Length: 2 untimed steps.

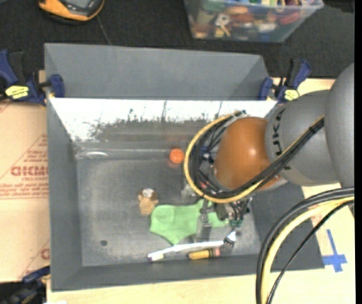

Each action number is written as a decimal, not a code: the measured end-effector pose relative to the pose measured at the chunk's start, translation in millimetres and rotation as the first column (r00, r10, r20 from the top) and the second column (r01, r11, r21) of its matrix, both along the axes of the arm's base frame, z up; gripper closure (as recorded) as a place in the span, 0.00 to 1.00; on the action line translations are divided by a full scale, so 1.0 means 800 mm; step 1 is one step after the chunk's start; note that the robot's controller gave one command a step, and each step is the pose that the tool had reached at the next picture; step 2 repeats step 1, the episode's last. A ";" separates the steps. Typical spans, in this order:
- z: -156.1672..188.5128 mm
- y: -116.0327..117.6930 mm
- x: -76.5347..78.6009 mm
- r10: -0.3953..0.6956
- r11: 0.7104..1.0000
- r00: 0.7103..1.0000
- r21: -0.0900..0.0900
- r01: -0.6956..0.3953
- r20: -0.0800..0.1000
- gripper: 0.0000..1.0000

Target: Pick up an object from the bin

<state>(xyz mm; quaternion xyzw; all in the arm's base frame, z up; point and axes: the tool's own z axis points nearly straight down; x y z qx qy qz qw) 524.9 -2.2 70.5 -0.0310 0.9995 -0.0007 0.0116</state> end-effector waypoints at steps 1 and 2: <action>0.001 0.015 -0.019 -0.103 0.995 0.995 0.002 0.103 -0.010 1.00; 0.001 0.015 -0.019 -0.103 0.995 0.995 0.002 0.103 -0.010 1.00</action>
Offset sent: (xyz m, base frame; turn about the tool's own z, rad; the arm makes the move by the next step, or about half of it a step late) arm 0.0000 0.0000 0.0000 0.0000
